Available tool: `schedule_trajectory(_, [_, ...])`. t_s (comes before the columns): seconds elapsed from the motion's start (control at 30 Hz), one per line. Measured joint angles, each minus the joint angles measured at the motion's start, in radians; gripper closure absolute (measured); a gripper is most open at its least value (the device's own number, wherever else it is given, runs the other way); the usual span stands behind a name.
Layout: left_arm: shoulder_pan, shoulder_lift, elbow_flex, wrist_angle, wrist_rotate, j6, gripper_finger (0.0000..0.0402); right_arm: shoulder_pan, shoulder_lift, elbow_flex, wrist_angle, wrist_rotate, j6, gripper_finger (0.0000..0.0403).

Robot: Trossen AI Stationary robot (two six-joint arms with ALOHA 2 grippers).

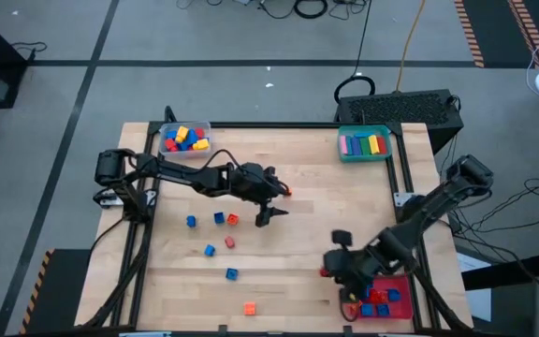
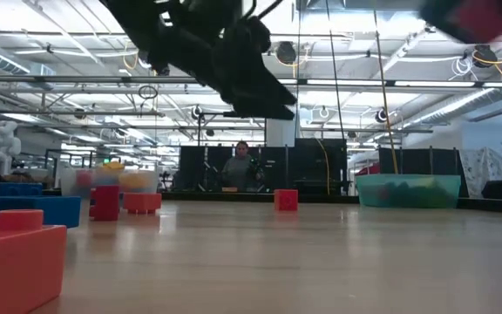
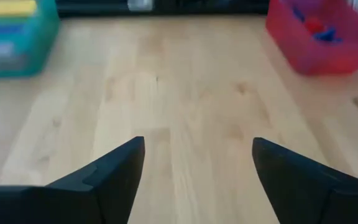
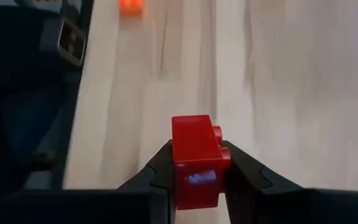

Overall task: Sort blocks by size
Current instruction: Put the small red game piece into the red bin

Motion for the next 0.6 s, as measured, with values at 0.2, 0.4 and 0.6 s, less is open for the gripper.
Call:
schedule_trajectory(0.2, [0.003,0.081,-0.003,0.020,-0.013,0.021,0.0080,0.147,-0.010,-0.001,-0.164,-0.096,0.398,0.0327])
schedule_trajectory(0.4, [0.008,0.145,-0.003,0.037,-0.113,0.028,0.0061,0.289,-0.010,-0.001,-0.194,-0.117,0.680,0.0327])
schedule_trajectory(0.6, [0.033,0.182,-0.003,0.045,-0.189,0.068,0.0056,0.337,0.044,-0.002,-0.260,-0.077,0.948,0.0308])
